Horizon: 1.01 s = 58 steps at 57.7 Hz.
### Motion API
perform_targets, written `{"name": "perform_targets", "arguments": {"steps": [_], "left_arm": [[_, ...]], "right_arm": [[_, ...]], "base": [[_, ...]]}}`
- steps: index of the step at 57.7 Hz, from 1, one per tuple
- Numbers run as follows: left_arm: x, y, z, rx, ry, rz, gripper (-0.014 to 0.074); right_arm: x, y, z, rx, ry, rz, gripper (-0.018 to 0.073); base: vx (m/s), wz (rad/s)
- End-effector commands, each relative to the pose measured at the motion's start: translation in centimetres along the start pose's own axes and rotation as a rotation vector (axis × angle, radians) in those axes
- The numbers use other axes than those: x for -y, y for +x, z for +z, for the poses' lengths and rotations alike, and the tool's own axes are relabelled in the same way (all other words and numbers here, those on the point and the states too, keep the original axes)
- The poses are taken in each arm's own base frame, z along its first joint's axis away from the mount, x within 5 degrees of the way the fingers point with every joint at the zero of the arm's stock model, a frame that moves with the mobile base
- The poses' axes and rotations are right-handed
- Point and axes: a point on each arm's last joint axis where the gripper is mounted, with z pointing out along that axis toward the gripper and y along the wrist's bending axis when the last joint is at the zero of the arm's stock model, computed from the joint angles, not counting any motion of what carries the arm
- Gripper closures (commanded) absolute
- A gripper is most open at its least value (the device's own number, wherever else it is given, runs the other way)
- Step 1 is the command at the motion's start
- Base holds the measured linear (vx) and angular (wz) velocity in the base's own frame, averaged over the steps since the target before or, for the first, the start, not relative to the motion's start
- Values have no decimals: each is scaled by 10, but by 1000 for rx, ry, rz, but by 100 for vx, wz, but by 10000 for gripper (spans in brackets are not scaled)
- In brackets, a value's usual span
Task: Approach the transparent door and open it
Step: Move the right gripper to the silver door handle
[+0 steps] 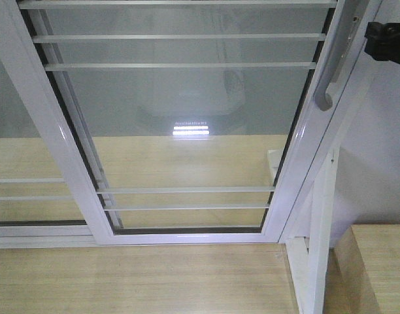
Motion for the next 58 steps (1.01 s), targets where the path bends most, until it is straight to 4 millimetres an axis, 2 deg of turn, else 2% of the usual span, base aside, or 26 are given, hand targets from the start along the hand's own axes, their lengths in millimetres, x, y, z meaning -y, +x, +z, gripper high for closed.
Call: {"name": "perform_targets", "arguments": {"steps": [1, 6, 15, 26, 32, 49, 53, 58], "left_arm": [[3, -20, -7, 122, 15, -5, 41], [3, -20, -7, 122, 15, -5, 41], [3, -20, -7, 125, 15, -5, 41], [3, -20, -7, 130, 15, -4, 41], [3, -19, -7, 129, 15, -4, 41], [3, -19, -7, 129, 15, -4, 41], [3, -19, -7, 127, 15, -4, 41], [3, -19, -7, 127, 15, -4, 41]], "right_arm": [[1, -23, 15, 117, 18, -7, 10], [1, -20, 38, 87, 18, -5, 31], [1, -19, 67, 63, 16, -2, 54], [-15, -21, 96, 57, -25, -46, 72], [-22, -25, 106, 70, -38, -58, 72], [-22, -24, 133, 101, -28, -51, 83], [-22, -24, 133, 106, -26, -51, 121], [-22, -23, 133, 96, -29, -51, 226]], "base": [[0, 0], [0, 0], [0, 0], [0, 0], [0, 0], [0, 0], [0, 0], [0, 0]]}}
